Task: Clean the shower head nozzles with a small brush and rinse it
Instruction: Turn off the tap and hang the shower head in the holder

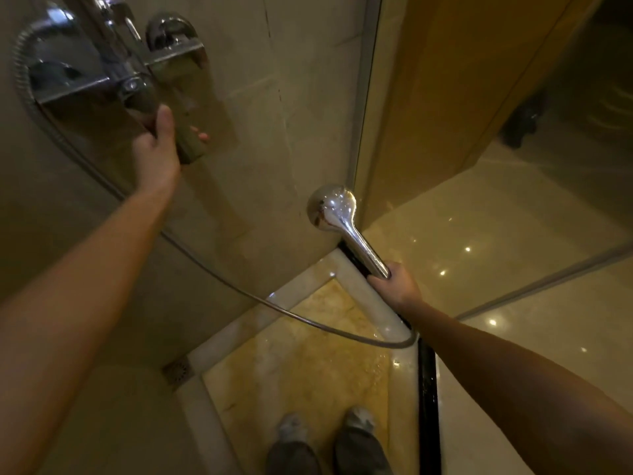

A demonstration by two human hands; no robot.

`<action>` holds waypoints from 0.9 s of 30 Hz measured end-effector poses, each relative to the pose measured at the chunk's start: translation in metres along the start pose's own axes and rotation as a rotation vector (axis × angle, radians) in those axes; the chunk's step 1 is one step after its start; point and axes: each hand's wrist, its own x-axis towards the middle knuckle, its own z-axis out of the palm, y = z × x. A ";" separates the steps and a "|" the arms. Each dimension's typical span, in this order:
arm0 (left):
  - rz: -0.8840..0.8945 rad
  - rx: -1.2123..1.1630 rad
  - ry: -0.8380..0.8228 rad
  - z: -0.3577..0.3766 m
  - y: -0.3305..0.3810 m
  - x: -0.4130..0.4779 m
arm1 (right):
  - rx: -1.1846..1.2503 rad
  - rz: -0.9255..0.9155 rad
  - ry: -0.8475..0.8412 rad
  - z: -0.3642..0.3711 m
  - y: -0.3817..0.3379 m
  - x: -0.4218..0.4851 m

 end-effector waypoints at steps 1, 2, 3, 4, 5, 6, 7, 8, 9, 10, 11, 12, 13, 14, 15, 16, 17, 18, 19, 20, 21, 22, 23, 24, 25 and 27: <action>0.021 -0.031 0.020 0.001 -0.002 0.001 | -0.026 0.013 0.006 0.005 0.007 0.000; 0.036 -0.046 0.040 0.002 -0.004 0.001 | -0.044 0.019 0.008 0.011 0.014 0.002; 0.050 -0.052 0.063 0.003 -0.005 0.000 | -0.054 0.019 0.002 0.016 0.021 0.003; 0.068 -0.053 0.082 0.005 -0.007 -0.001 | -0.052 0.018 -0.007 0.022 0.026 0.005; 0.090 -0.069 0.095 0.006 -0.008 -0.002 | -0.045 0.017 -0.015 0.026 0.031 0.006; 0.110 -0.106 0.104 0.008 -0.009 -0.003 | -0.042 0.016 -0.022 0.030 0.034 0.008; 0.128 -0.145 0.108 0.010 -0.009 -0.003 | -0.042 0.013 -0.030 0.033 0.037 0.010; 0.146 -0.164 0.115 0.012 -0.010 -0.003 | -0.039 0.008 -0.037 0.036 0.039 0.012; 0.159 -0.172 0.124 0.014 -0.009 -0.004 | -0.031 0.008 -0.044 0.038 0.041 0.014; 0.169 -0.181 0.135 0.015 -0.009 -0.006 | -0.020 0.008 -0.046 0.040 0.042 0.016; 0.176 -0.192 0.146 0.016 -0.008 -0.008 | -0.010 0.006 -0.044 0.042 0.042 0.018; 0.183 -0.201 0.155 0.018 -0.007 -0.010 | 0.001 0.003 -0.039 0.043 0.042 0.019; 0.187 -0.209 0.161 0.019 -0.006 -0.011 | 0.014 0.001 -0.039 0.045 0.042 0.019; 0.187 -0.215 0.163 0.019 -0.006 -0.012 | 0.021 0.000 -0.042 0.046 0.040 0.020; 0.180 -0.221 0.160 0.019 -0.005 -0.012 | 0.022 0.000 -0.044 0.048 0.039 0.020; 0.167 -0.224 0.155 0.018 -0.005 -0.012 | 0.024 0.000 -0.042 0.049 0.038 0.020; 0.151 -0.226 0.150 0.018 -0.005 -0.011 | 0.024 0.000 -0.039 0.052 0.038 0.020; 0.141 -0.224 0.149 0.017 -0.006 -0.010 | 0.021 -0.003 -0.033 0.054 0.038 0.020; 0.142 -0.221 0.151 0.017 -0.006 -0.009 | 0.014 -0.009 -0.026 0.056 0.038 0.019; 0.151 -0.221 0.152 0.016 -0.006 -0.009 | 0.010 -0.013 -0.026 0.057 0.038 0.019; 0.162 -0.222 0.149 0.016 -0.006 -0.010 | 0.011 -0.015 -0.034 0.058 0.039 0.019; 0.171 -0.223 0.142 0.016 -0.005 -0.011 | 0.013 -0.015 -0.048 0.059 0.040 0.018; 0.175 -0.222 0.136 0.016 -0.005 -0.013 | 0.011 -0.018 -0.060 0.060 0.041 0.018; 0.174 -0.220 0.133 0.016 -0.004 -0.014 | 0.006 -0.021 -0.068 0.059 0.042 0.018; 0.172 -0.221 0.133 0.017 -0.003 -0.015 | 0.003 -0.024 -0.074 0.059 0.043 0.018; 0.164 -0.225 0.139 0.017 0.000 -0.017 | 0.002 -0.028 -0.080 0.058 0.045 0.019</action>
